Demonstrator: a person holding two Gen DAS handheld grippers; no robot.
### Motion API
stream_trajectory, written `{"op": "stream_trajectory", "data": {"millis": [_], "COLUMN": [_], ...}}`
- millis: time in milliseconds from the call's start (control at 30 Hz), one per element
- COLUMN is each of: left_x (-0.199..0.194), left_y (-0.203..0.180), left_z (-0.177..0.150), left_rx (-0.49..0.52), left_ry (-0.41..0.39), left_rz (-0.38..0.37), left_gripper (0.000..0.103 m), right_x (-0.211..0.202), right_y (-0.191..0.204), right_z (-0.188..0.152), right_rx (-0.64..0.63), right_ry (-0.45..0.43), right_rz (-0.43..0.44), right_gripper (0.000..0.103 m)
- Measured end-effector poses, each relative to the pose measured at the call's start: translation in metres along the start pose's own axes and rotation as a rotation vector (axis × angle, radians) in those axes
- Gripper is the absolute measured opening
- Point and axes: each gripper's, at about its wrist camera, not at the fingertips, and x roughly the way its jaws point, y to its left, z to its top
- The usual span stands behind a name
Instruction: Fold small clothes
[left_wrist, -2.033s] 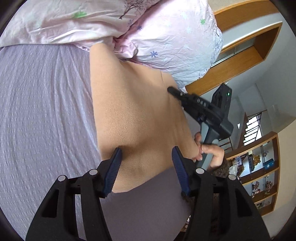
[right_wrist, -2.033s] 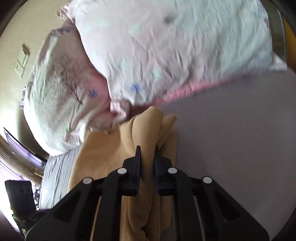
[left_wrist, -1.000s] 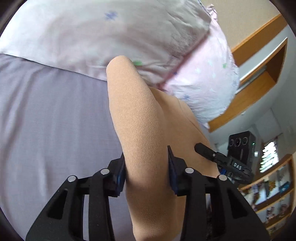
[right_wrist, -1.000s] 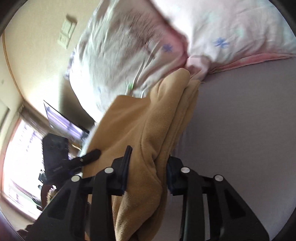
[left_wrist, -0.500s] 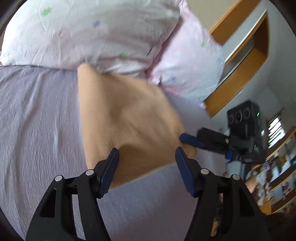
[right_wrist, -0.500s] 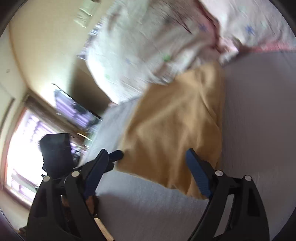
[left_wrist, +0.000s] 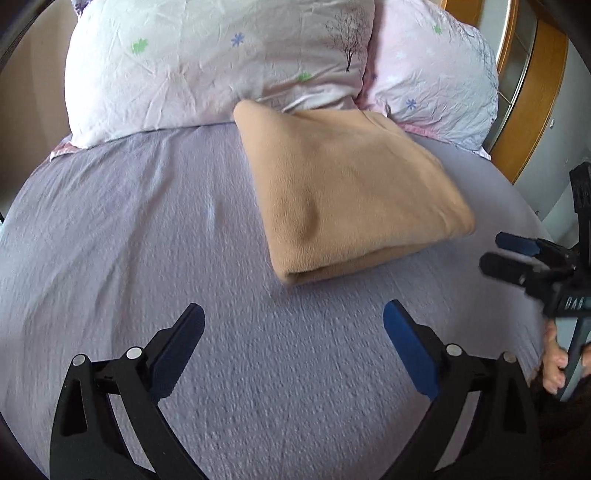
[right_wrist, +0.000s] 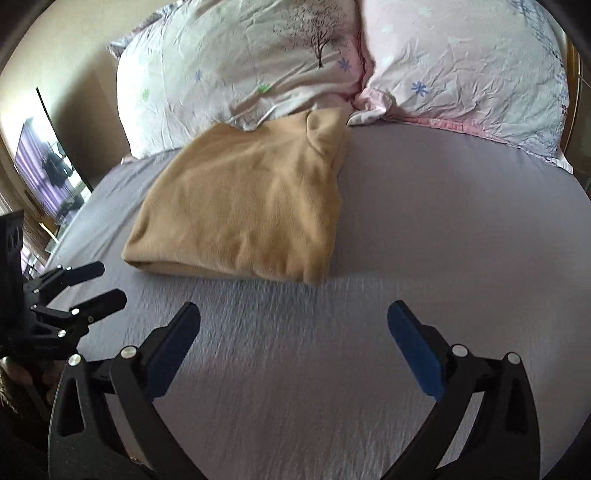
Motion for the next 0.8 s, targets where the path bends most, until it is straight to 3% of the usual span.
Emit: {"op": "stream_trajectory", "data": {"millis": [200, 300, 400, 800], "left_x": [0.018, 0.017, 0.02, 0.02], "left_y": [-0.004, -0.007, -0.008, -0.006], "left_z": [-0.001, -0.004, -0.005, -0.006], "left_rx": [0.028, 0.041, 0.053, 0.051], "left_ry": [0.037, 0.041, 0.057, 0.056], "left_rz": [0.073, 0.111, 0.145, 0.146], "left_gripper": [0.099, 0.099, 0.102, 0.102], "right_x": [0.027, 0.032, 0.029, 0.029], "right_y": [0.015, 0.022, 0.022, 0.022], "right_z": [-0.012, -0.017, -0.019, -0.021], "right_rx": [-0.028, -0.068, -0.06, -0.06], "right_ry": [0.06, 0.076, 0.074, 0.06], "right_rz": [-0.075, -0.169, -0.17, -0.177], "right_gripper": [0.101, 0.101, 0.101, 0.101]}}
